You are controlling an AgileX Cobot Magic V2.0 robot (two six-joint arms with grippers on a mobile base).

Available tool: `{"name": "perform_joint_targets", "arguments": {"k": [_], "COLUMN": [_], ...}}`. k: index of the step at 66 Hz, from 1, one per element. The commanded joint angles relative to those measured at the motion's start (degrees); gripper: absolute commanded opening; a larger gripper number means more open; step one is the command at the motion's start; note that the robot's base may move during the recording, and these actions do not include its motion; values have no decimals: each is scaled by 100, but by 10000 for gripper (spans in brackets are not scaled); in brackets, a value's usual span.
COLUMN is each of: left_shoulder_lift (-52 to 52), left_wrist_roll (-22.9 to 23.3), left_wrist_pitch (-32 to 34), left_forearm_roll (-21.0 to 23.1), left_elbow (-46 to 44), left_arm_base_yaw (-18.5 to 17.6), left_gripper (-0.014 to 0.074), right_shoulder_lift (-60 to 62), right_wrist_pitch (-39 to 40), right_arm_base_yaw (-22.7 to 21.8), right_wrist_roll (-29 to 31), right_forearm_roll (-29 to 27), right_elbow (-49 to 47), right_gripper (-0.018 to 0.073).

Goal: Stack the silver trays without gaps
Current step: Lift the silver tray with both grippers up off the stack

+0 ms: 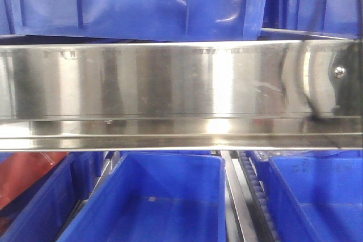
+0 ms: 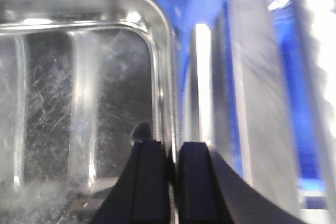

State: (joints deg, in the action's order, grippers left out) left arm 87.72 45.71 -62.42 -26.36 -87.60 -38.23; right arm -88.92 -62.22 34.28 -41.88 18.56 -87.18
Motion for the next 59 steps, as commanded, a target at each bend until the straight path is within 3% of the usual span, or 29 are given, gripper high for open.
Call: {"name": "perform_joint_targets", "arguments": {"k": [1,12,28,34,43,59], "left_shoulder_lift": [-368,-908,-1677,-1826,-1842,-1842], "left_wrist_roll": [502,1217,2670,2698,2698,2698], "left_wrist_pitch": [353,388,254,36,-24,-12], "left_forearm_roll": [-158,-731,-1777,-1879,-1888,-1861], "left_elbow": [285,962,1908,2115,2157,2157], "left_arm_base_yaw": [-414,-1085,-2231,-2507,-2568,-2568], "left_gripper": [-16,-16,-16,-16,-16,-16], "right_shoulder_lift": [441,1087,2010,2197,2226,2226], "right_wrist_pitch": [397,436,406,293,122,96], "right_arm_base_yaw": [374,880,1690,2010,2354,2423], "right_wrist_roll": [-436,-1102,-1999,-2471,-2761,-2818], "right_forearm_roll": [349,904,1490,1760,1965,2041], "right_elbow": [393,954,1961,2278,2439,2439], "right_gripper": [-15,-15,-15,-15,-15,-15]}}
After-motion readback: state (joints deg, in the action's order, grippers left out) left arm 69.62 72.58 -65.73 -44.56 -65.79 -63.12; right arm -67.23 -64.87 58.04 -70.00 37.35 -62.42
